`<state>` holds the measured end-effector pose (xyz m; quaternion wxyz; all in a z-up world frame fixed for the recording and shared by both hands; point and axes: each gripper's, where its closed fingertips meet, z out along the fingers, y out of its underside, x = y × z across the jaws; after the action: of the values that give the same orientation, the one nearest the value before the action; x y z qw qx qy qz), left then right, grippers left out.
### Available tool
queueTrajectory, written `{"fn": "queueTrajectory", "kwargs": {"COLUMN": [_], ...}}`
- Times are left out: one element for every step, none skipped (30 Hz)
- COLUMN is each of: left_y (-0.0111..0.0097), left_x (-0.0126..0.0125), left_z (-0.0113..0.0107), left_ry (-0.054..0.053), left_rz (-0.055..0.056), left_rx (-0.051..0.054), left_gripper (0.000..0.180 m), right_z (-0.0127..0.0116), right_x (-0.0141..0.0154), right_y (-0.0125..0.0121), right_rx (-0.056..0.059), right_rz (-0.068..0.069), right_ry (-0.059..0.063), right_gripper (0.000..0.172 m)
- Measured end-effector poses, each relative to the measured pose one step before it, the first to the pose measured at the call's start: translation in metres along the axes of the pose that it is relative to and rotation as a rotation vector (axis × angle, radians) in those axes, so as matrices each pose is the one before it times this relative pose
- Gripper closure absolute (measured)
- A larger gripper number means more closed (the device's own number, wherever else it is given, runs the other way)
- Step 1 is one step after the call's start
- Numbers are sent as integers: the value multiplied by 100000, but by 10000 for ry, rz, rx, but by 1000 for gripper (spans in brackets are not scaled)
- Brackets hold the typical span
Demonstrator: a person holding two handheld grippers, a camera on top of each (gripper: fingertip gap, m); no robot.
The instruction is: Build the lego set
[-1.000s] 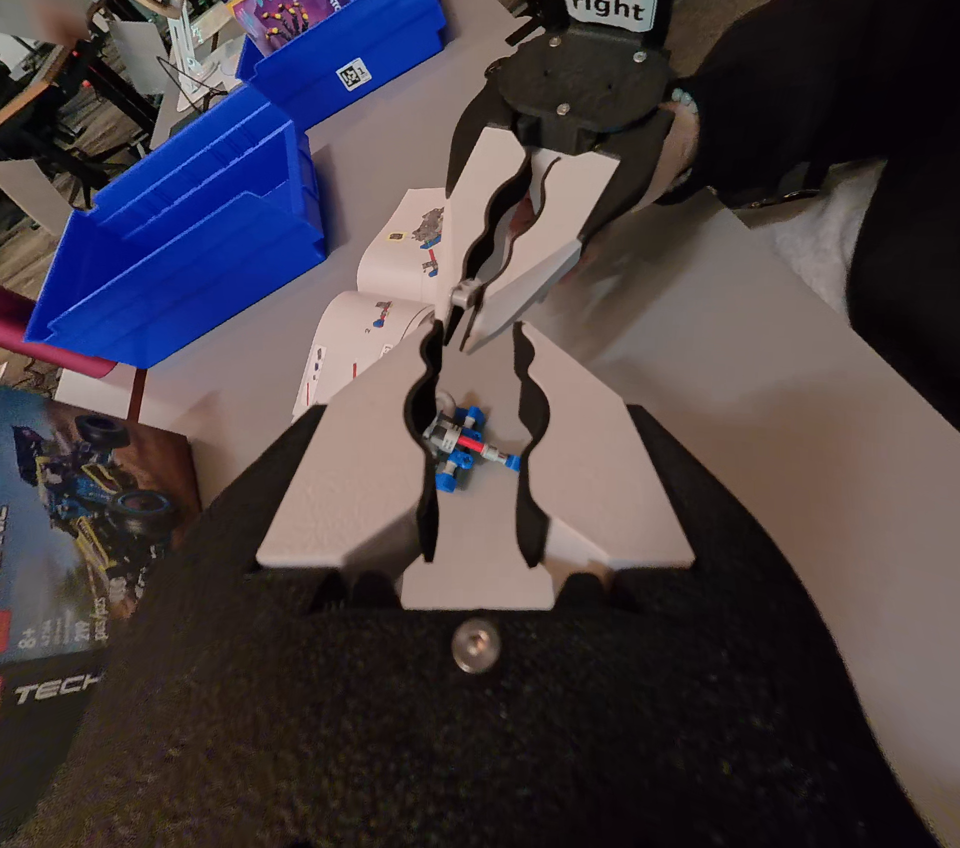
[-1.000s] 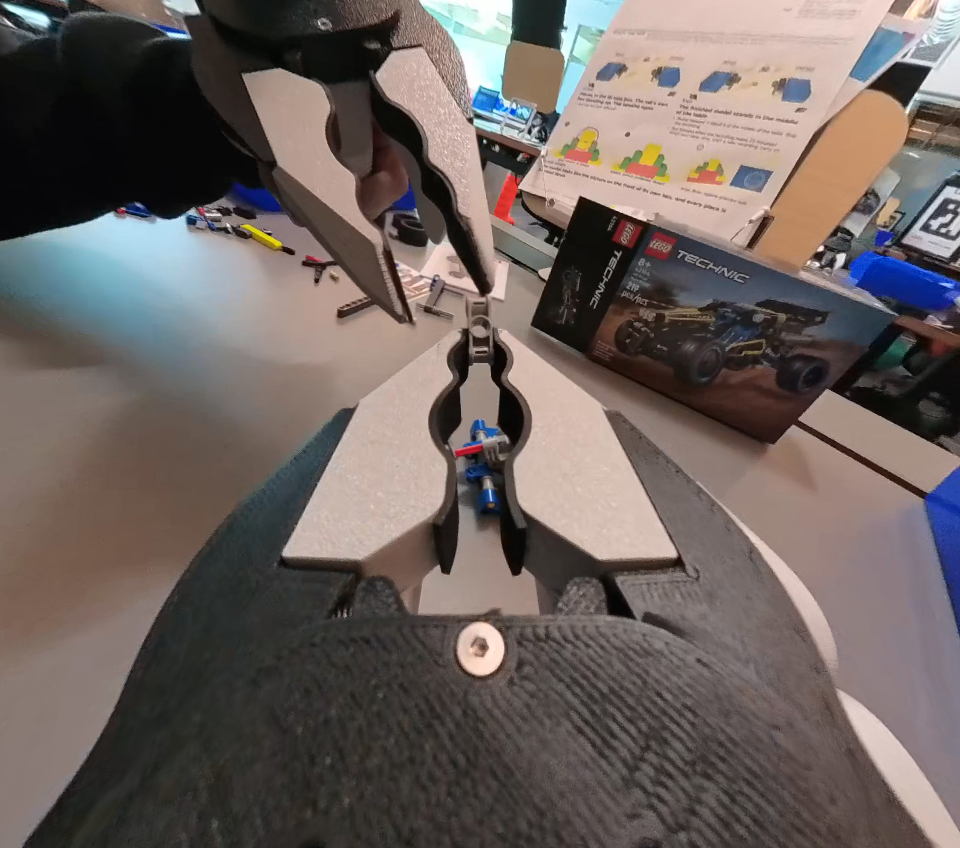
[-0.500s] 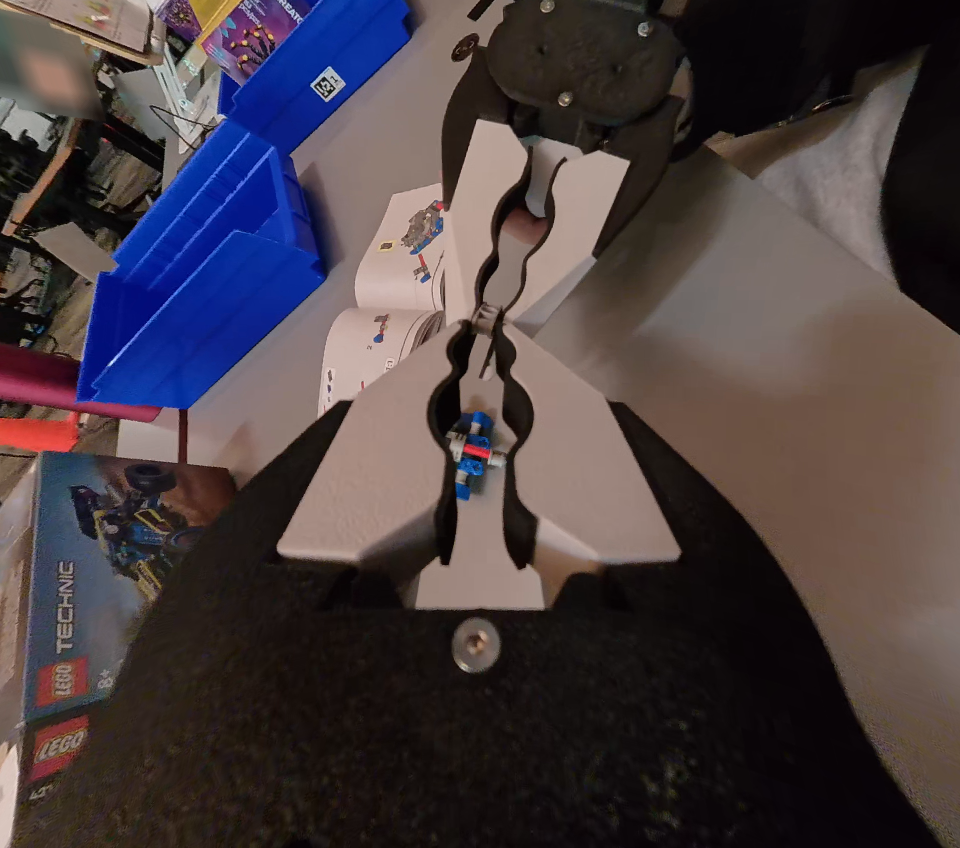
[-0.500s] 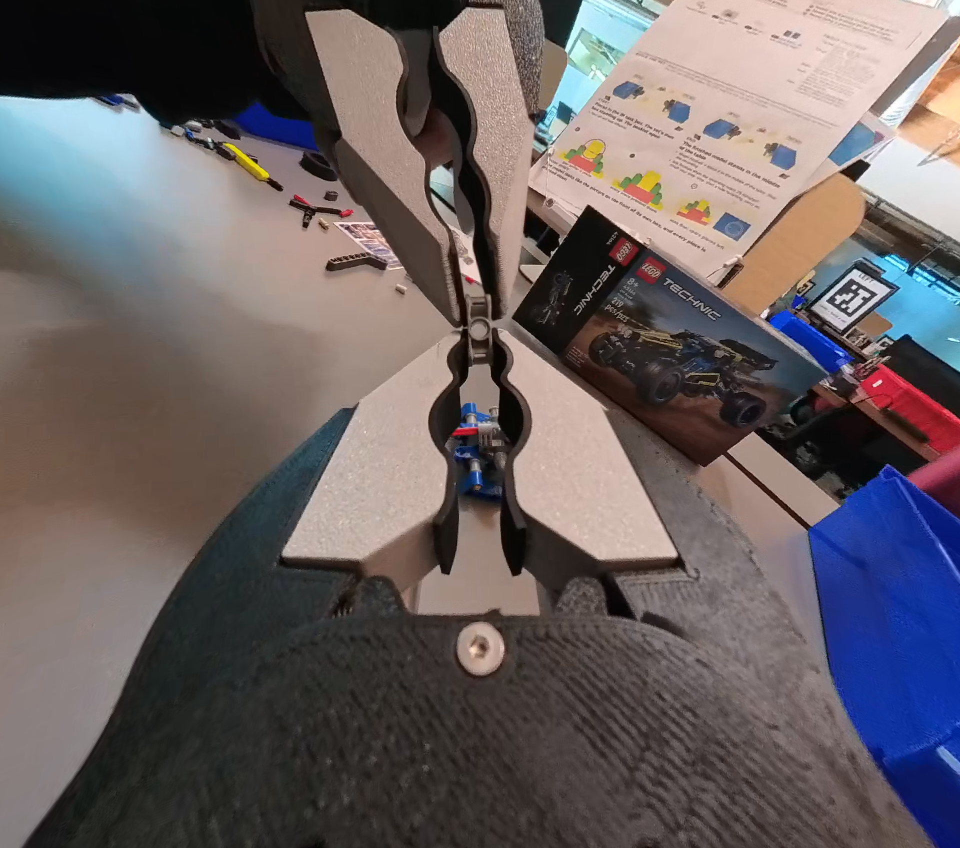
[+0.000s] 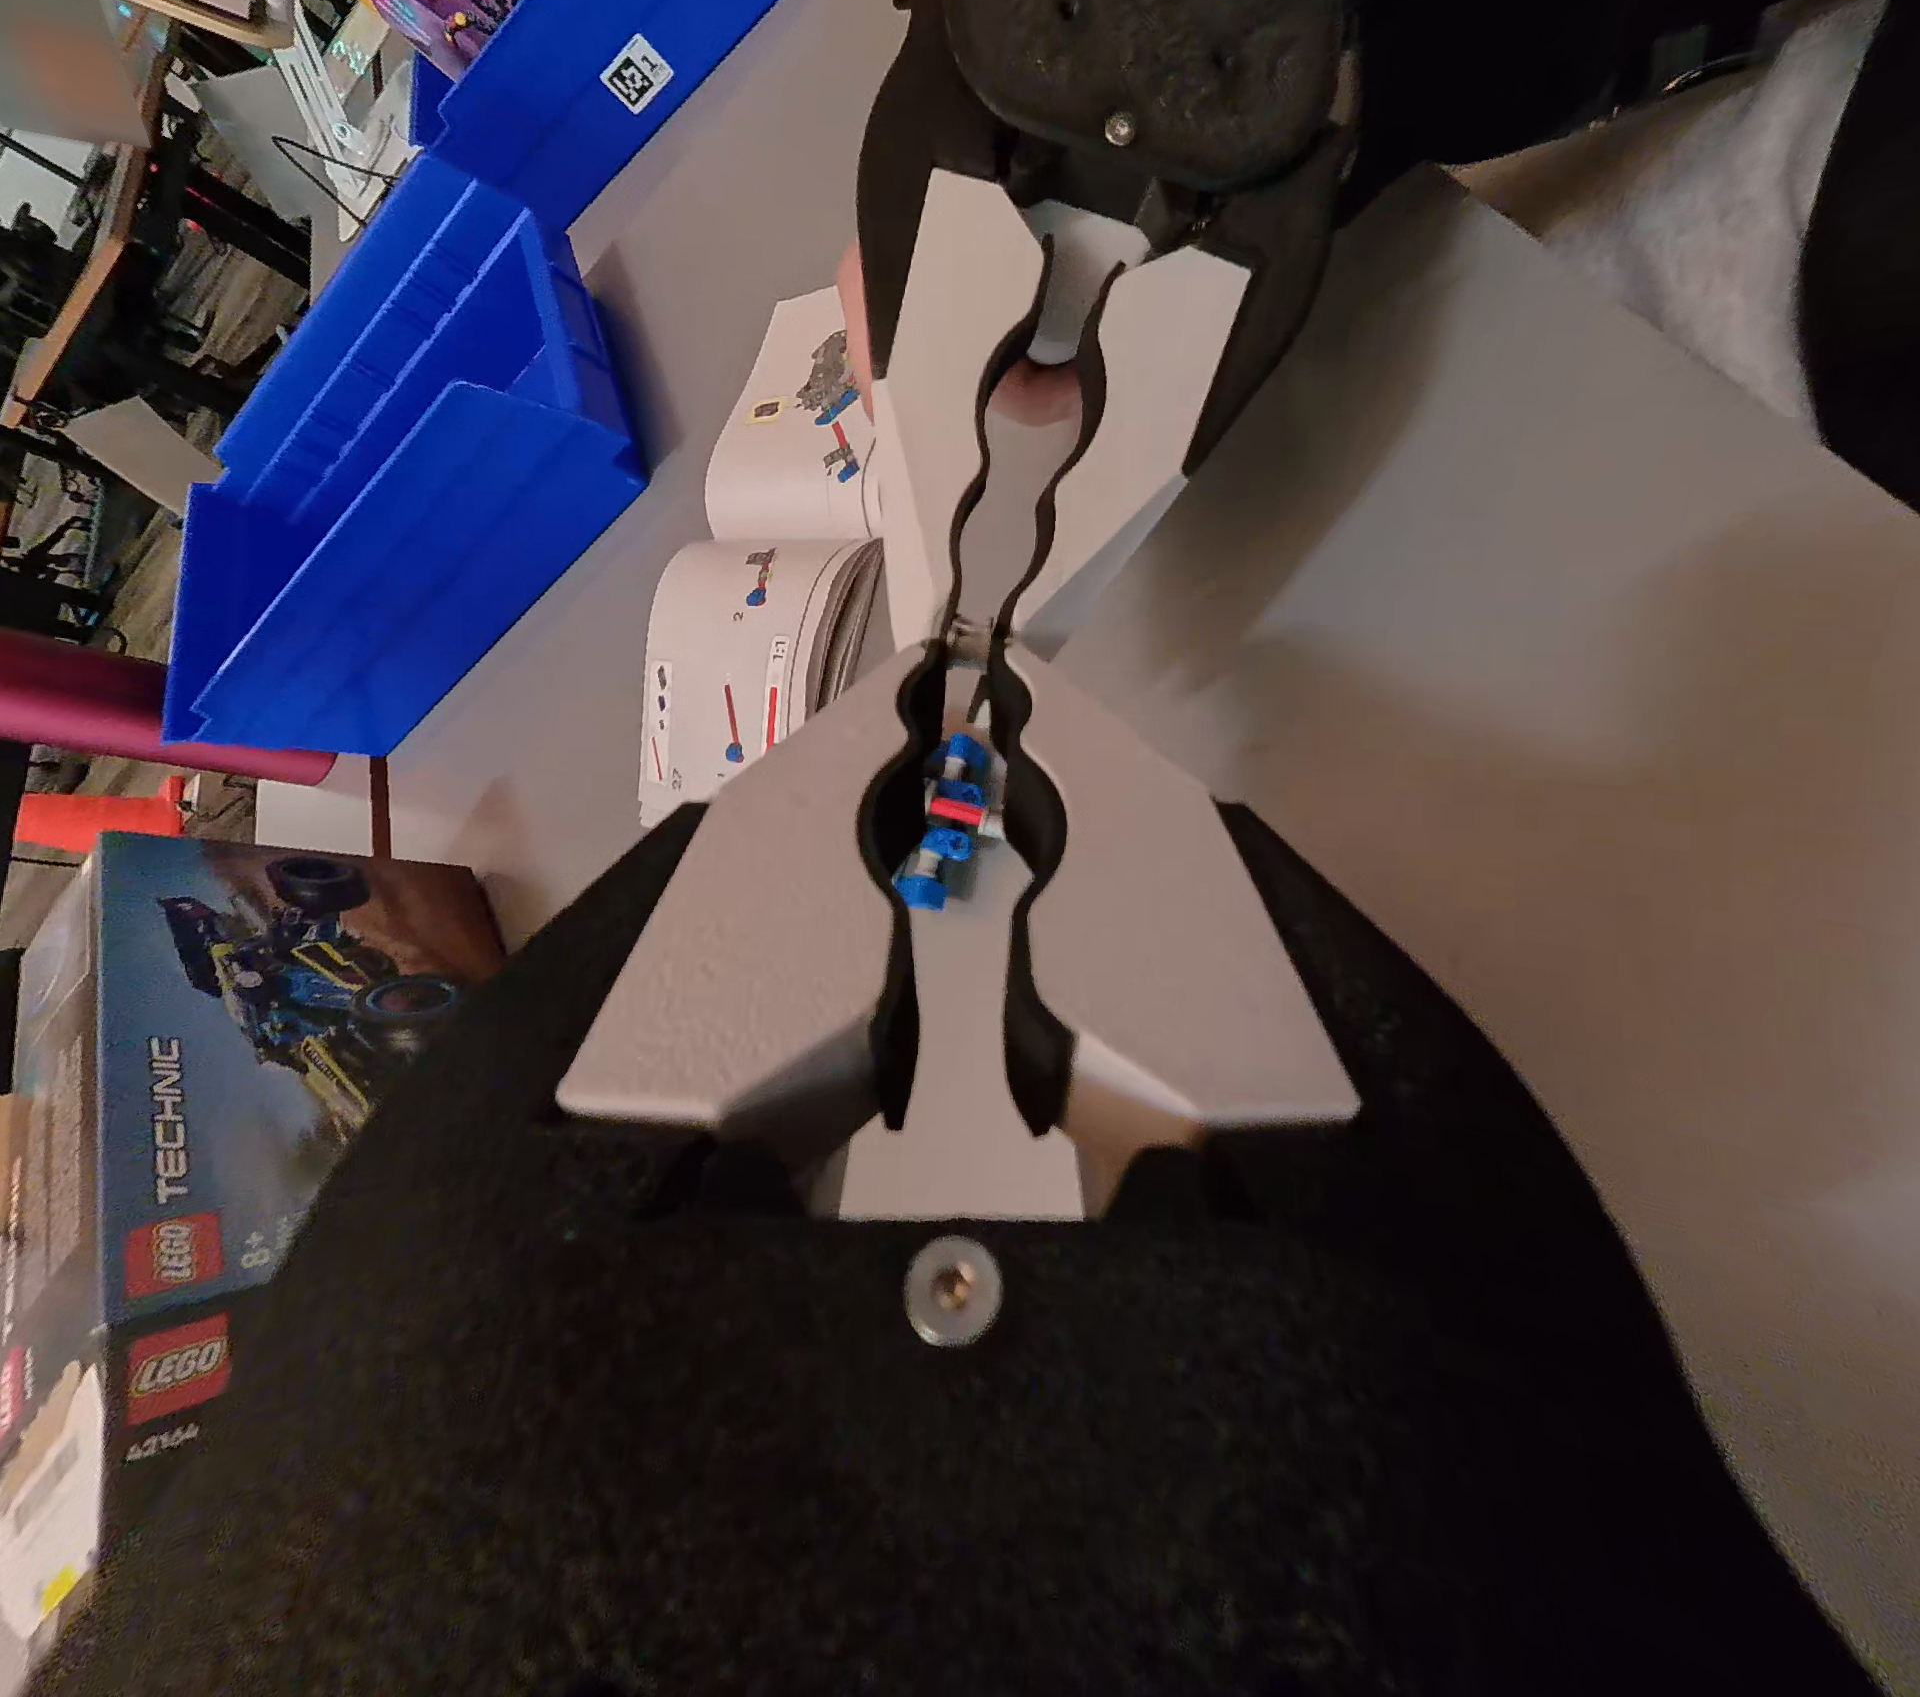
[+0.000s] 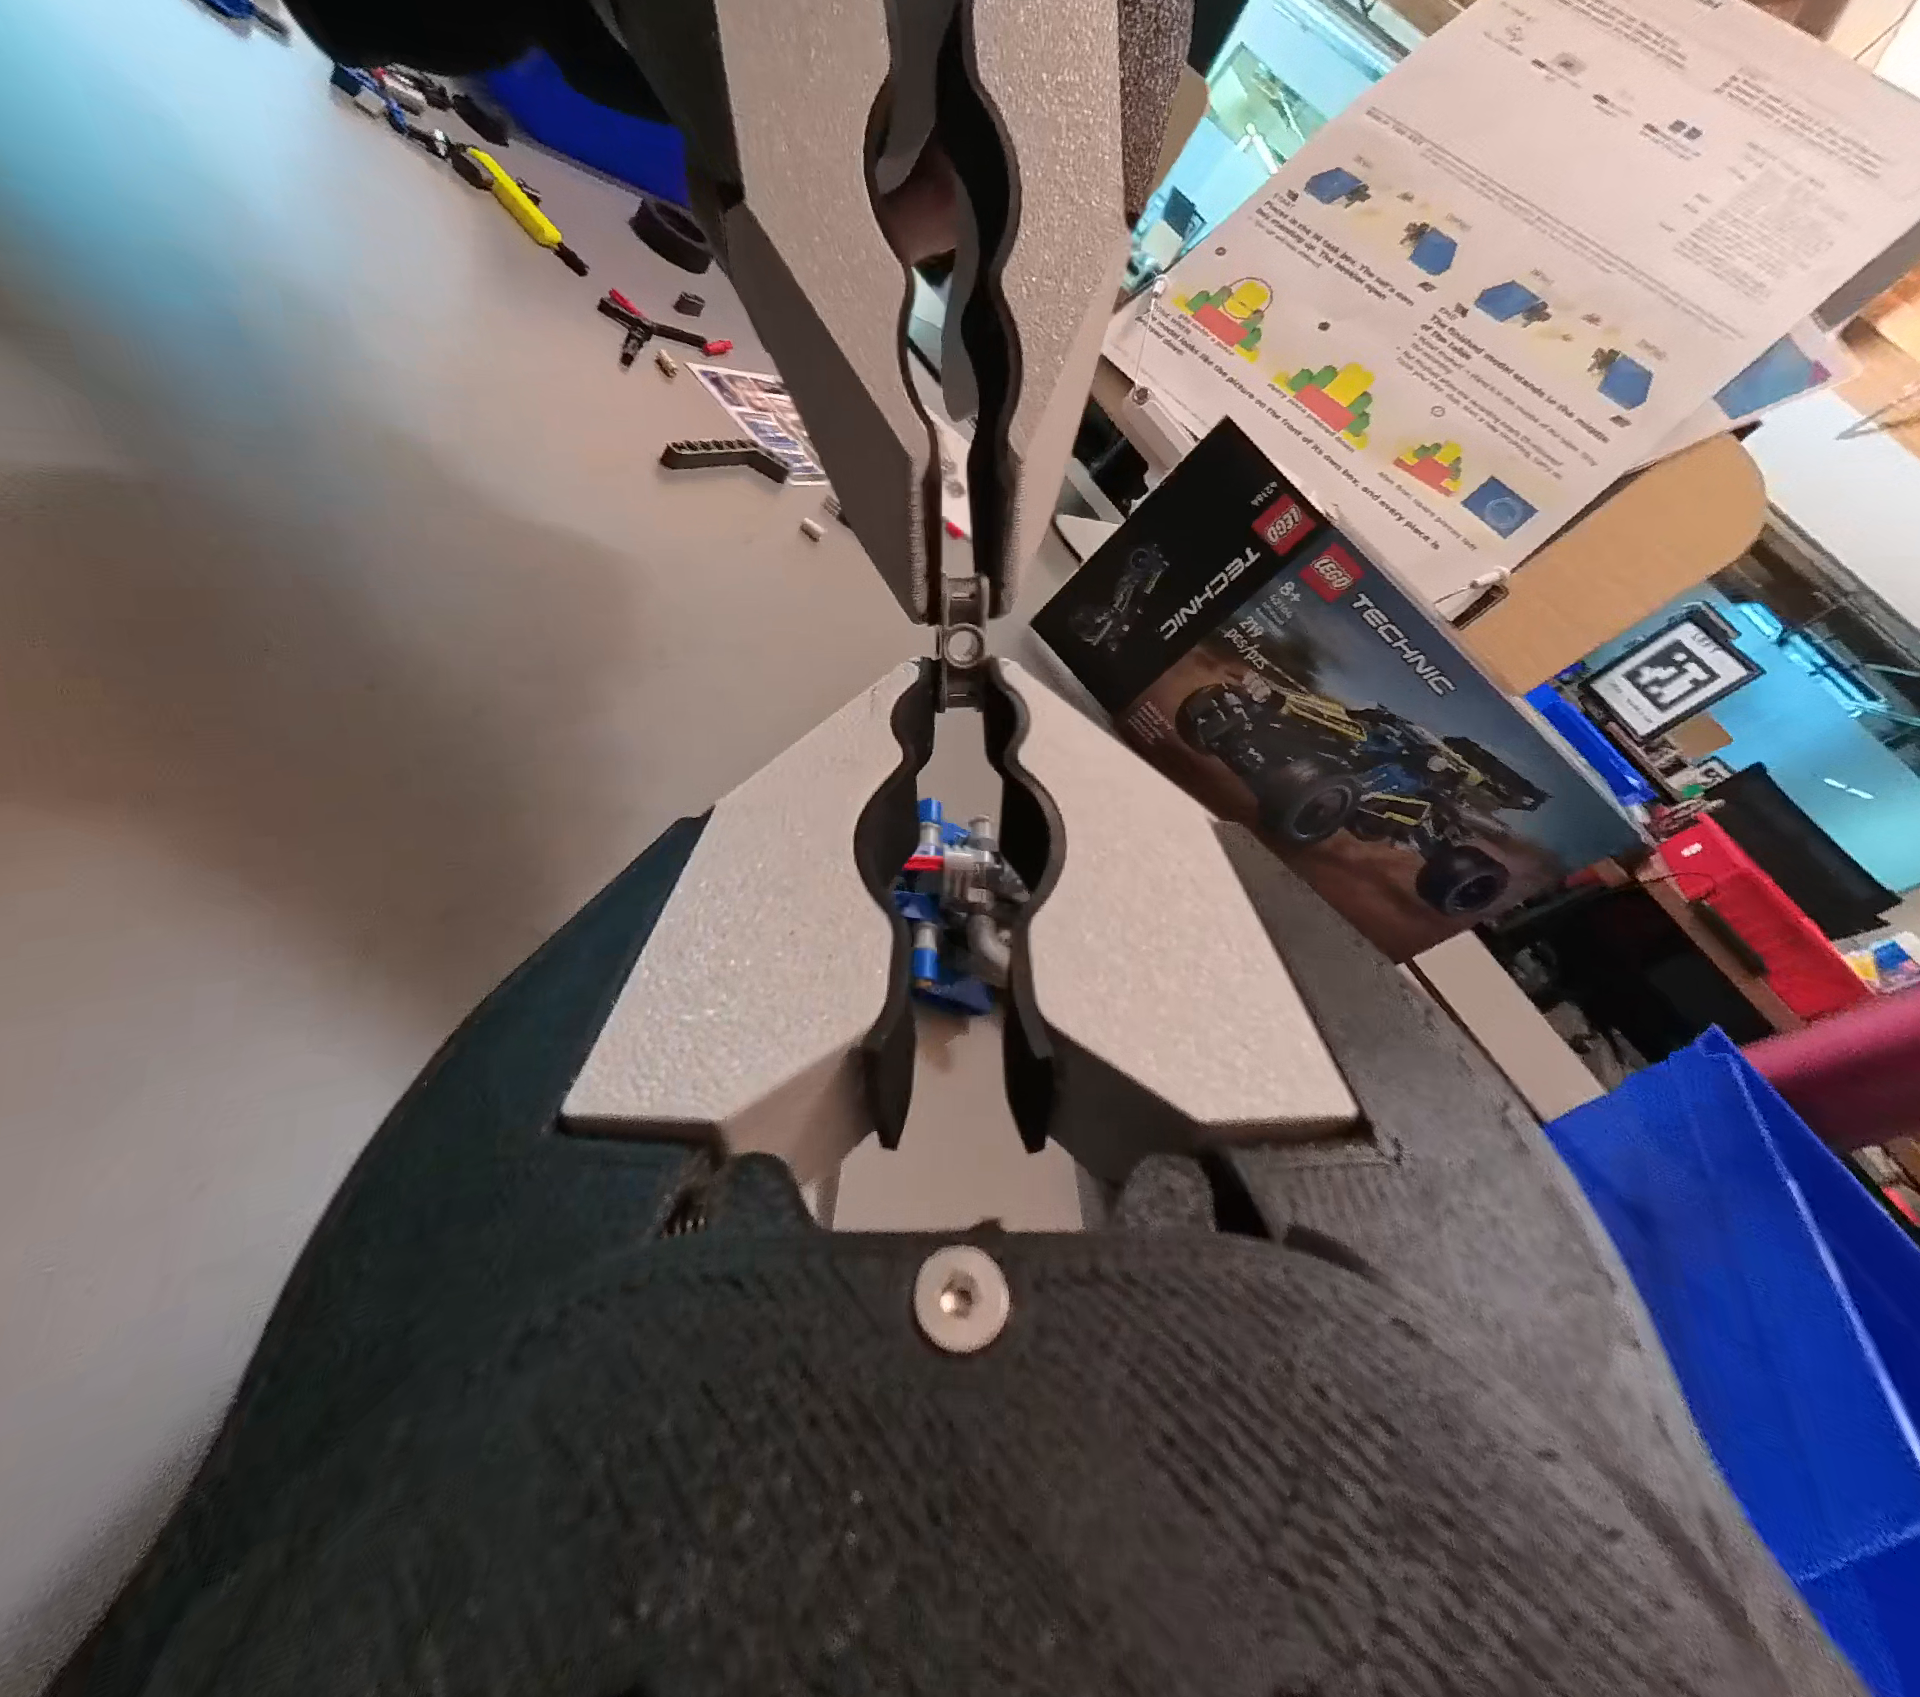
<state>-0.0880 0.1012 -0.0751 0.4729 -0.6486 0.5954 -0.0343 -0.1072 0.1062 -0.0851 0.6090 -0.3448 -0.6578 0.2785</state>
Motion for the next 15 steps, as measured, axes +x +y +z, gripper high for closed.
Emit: {"fn": "queueTrajectory", "kwargs": {"left_y": [85, 76, 105, 185, 132, 28, 136, 161, -19, -160, -25, 194, 178, 208, 213], "left_x": [-48, -13, -25, -73, -61, 2, 74, 113, -46, -88, 40, 75, 48, 107, 76], "left_z": [-32, -30, -19, -15, 6, 3, 44, 62, 12, -50, -32, 28, 90, 133, 169], "left_ry": [-3, 6, -25, -66, -64, -17, 41, 68, -35, -62, 38, 51, -29, -15, -14], "left_rz": [73, 84, 108, 138, 134, 62, 47, 54, 30, 4, 6, 58, 132, 123, 60], "left_rx": [-61, -85, -127, -175, -119, -42, -107, -107, 25, 128, 20, -139, -161, -179, -158], "left_gripper": [176, 176, 176, 176, 176, 176, 176, 176, 175, 175, 175, 176, 175, 175, 175], "right_z": [66, 62, 24, -67, -63, 27, 116, 130, 84, 5, 2, 47, 78, 79, 75], "right_x": [60, -22, -32, -3, 87, 13, -80, -177, 80, 186, -17, -151, -115, -105, -133], "right_y": [33, 27, 31, -54, -71, 53, 129, 166, 81, -81, -75, 84, 152, 191, 232], "right_rx": [-69, -84, -70, -1, 19, -67, -132, -154, -55, 82, 70, -46, -90, -96, -97], "right_rz": [-144, -105, -83, -104, -87, -27, 80, 81, -34, -102, -12, 107, 78, -62, -160], "right_ry": [49, -3, -16, 2, 43, -24, -110, -172, 60, 173, -8, -139, -101, -36, -6], "right_gripper": [166, 166, 166, 165, 166, 166, 166, 166, 166, 166, 167, 166, 166, 166, 166]}}
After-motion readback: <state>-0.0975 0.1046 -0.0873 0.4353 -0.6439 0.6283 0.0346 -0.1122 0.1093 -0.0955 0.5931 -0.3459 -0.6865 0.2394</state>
